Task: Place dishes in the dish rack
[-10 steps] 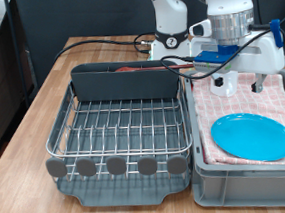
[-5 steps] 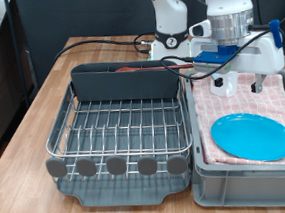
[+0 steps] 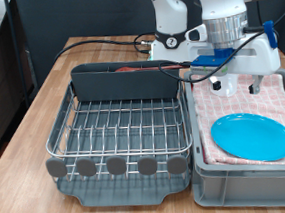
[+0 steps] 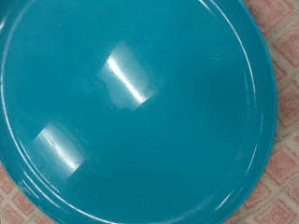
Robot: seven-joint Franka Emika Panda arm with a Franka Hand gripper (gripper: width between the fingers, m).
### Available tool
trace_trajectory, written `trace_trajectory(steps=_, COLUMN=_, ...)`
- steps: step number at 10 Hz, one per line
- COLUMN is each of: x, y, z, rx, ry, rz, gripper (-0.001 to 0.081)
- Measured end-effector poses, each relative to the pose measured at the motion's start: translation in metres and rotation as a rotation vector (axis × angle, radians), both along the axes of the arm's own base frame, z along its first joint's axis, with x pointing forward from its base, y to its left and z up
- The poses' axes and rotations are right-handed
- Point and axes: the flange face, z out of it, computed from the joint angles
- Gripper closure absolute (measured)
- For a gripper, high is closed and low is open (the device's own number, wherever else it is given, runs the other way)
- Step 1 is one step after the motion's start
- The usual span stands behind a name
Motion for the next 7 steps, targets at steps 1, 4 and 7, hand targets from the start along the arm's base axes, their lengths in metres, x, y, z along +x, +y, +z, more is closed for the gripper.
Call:
trace_trajectory(steps=1, x=-0.0016, y=-0.0007, z=-0.0019, rx=0.001, ry=-0.001, rz=0.0, gripper=0.0003)
trace_trajectory(steps=4, x=-0.0039, y=-0.001, z=-0.0045, rx=0.007, ry=0.001, rz=0.016, gripper=0.0003)
trace_trajectory(steps=7, x=-0.0038, y=-0.0021, z=-0.0052, rx=0.008, ry=0.002, rz=0.014, gripper=0.0003)
